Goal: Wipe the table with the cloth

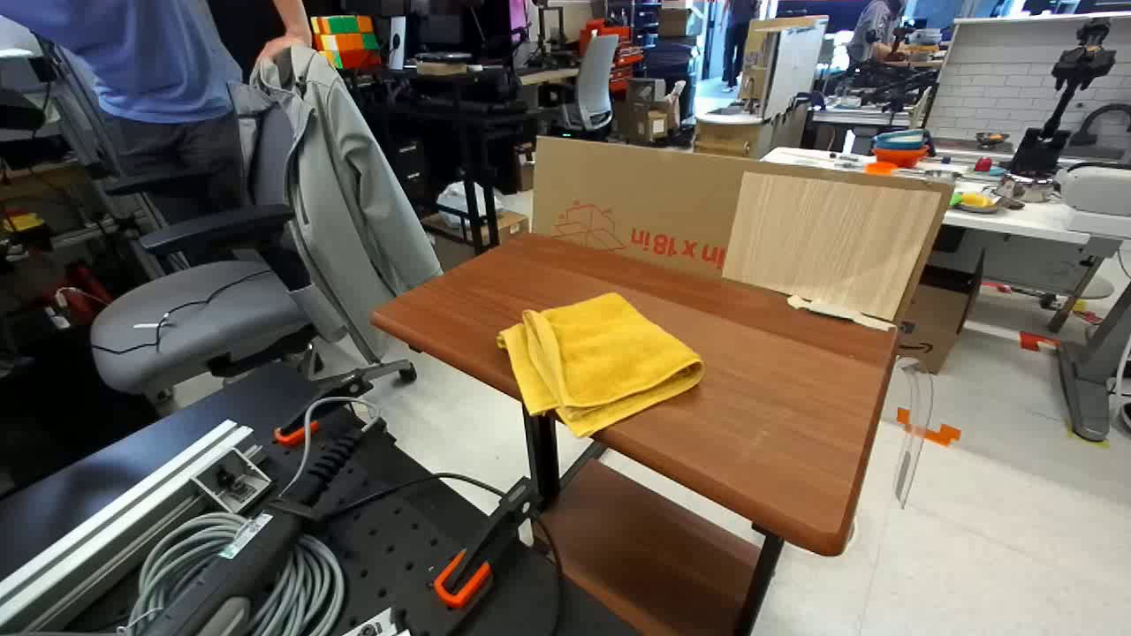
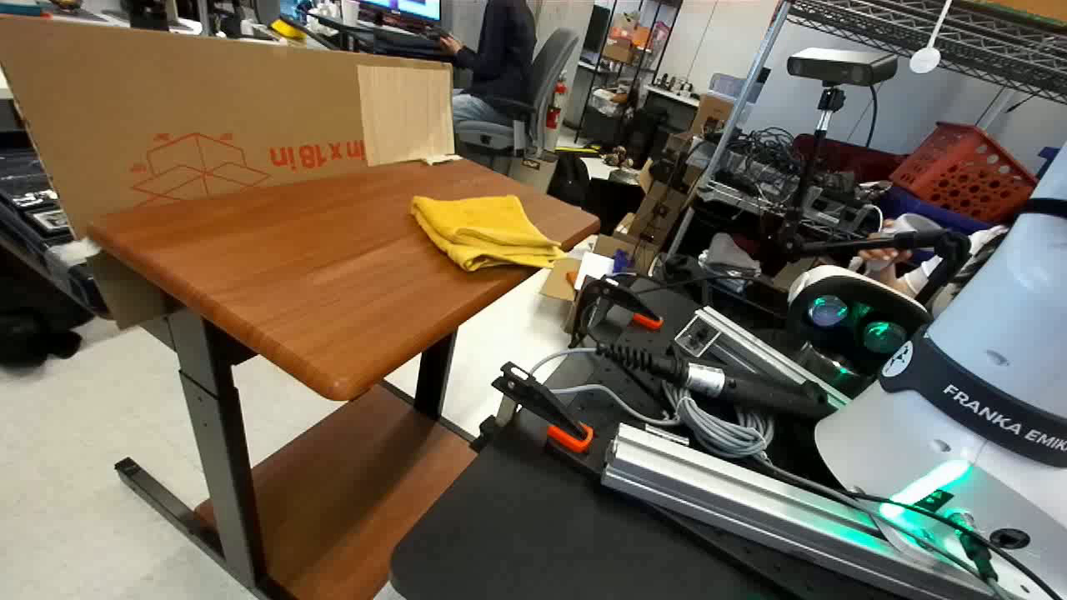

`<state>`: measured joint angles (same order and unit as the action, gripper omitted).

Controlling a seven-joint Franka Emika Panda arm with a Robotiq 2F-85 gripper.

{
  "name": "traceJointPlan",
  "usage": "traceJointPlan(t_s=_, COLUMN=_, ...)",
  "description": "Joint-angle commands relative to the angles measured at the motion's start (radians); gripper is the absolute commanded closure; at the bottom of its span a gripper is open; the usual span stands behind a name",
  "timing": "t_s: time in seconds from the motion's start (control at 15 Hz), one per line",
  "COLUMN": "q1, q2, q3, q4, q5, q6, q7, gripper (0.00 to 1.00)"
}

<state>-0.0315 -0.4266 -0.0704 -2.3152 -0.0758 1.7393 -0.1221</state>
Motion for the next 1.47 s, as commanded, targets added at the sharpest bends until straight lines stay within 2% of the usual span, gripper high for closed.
traceJointPlan(t_s=0.0, q1=-0.001, q2=0.0, q3=0.001, q4=0.002, q5=0.001, q6=-0.001, q7=0.0, gripper=0.0)
traceJointPlan(t_s=0.2, q1=-0.001, q2=0.0, q3=0.001, q4=0.002, q5=0.001, q6=-0.001, q7=0.0, gripper=0.0)
traceJointPlan(t_s=0.33, q1=0.008, q2=0.051, q3=-0.006, q4=0.058, q5=0.054, q6=-0.021, q7=0.002, gripper=0.0)
traceJointPlan(t_s=0.6, q1=0.0, q2=0.289, q3=-0.046, q4=0.263, q5=0.171, q6=-0.143, q7=-0.057, gripper=0.0)
traceJointPlan(t_s=0.73, q1=-0.018, q2=0.405, q3=-0.047, q4=0.348, q5=0.198, q6=-0.178, q7=0.004, gripper=0.0)
traceJointPlan(t_s=1.13, q1=-0.058, q2=0.782, q3=-0.048, q4=0.605, q5=0.233, q6=-0.108, q7=0.258, gripper=0.0)
traceJointPlan(t_s=1.27, q1=-0.068, q2=0.881, q3=-0.05, q4=0.678, q5=0.258, q6=-0.004, q7=0.327, gripper=0.0)
traceJointPlan(t_s=1.33, q1=-0.06, q2=0.77, q3=-0.041, q4=0.556, q5=0.214, q6=-0.03, q7=0.268, gripper=0.0)
traceJointPlan(t_s=1.4, q1=-0.064, q2=0.821, q3=-0.042, q4=0.593, q5=0.222, q6=0.0, q7=0.292, gripper=0.0)
